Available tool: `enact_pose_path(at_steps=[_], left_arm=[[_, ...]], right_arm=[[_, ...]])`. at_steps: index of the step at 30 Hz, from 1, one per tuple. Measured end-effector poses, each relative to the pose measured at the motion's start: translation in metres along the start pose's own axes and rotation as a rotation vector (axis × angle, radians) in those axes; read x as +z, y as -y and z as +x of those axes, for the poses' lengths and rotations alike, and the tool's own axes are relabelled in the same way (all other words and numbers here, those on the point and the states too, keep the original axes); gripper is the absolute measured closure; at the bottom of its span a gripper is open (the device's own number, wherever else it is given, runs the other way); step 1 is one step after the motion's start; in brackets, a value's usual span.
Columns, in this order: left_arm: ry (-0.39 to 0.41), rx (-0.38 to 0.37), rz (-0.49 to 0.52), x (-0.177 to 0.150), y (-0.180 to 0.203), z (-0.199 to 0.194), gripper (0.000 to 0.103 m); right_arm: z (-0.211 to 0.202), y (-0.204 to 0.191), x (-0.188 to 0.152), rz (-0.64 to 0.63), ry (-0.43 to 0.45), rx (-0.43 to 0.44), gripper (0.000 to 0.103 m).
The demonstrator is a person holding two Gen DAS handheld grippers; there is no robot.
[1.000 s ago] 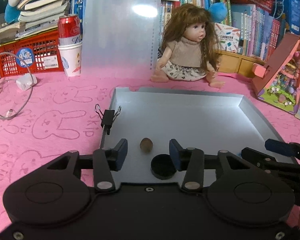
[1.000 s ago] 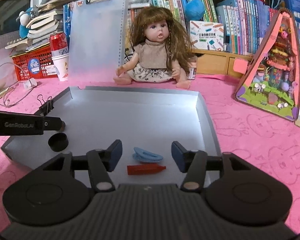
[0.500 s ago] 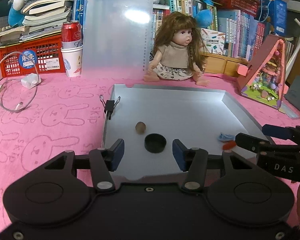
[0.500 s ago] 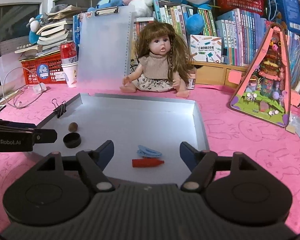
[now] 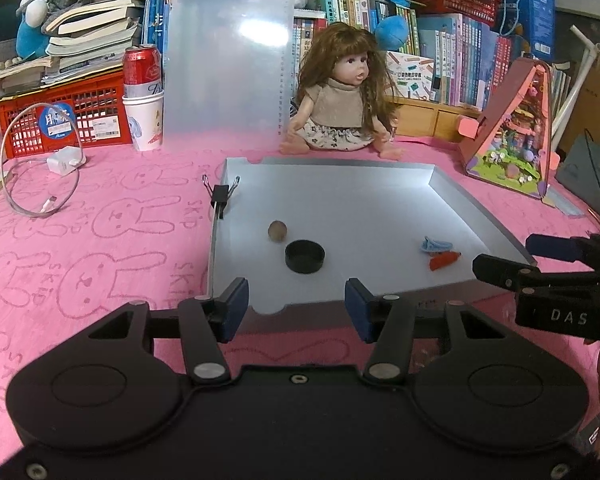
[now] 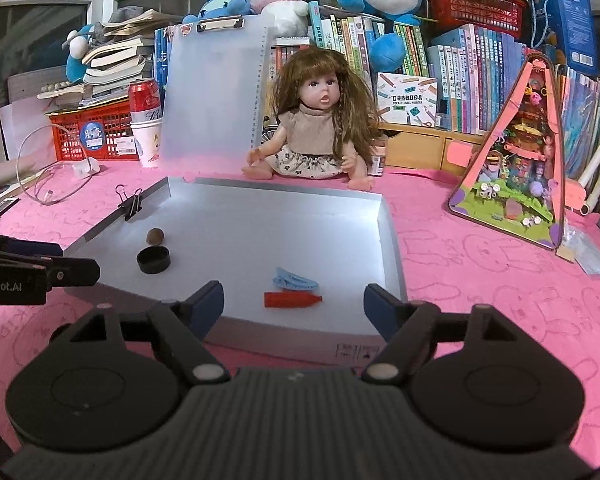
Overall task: Organize rigid objects
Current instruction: 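Withdraw both tools from the tray toward the remaining black disc and blue clip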
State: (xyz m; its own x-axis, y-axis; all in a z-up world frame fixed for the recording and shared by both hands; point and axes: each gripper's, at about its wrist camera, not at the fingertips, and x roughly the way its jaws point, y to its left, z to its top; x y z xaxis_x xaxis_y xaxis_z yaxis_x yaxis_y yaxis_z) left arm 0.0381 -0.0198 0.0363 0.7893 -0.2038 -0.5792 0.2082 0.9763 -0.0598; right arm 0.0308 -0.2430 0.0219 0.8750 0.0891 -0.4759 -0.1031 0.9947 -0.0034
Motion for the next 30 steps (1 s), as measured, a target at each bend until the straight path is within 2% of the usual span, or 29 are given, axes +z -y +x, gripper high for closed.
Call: enact_pose_path(at_steps=[12,30], left_arm=[[-0.008,-0.003,0.017,-0.021,-0.004,-0.011,0.049],[-0.037,-0.015,0.032,-0.041,-0.004,-0.019,0.049]], right_arm=[[-0.019,0.011,-0.017,-0.007,-0.010,-0.022,0.016],[-0.024,0.012,-0.038,-0.006,-0.060,-0.044,0.016]])
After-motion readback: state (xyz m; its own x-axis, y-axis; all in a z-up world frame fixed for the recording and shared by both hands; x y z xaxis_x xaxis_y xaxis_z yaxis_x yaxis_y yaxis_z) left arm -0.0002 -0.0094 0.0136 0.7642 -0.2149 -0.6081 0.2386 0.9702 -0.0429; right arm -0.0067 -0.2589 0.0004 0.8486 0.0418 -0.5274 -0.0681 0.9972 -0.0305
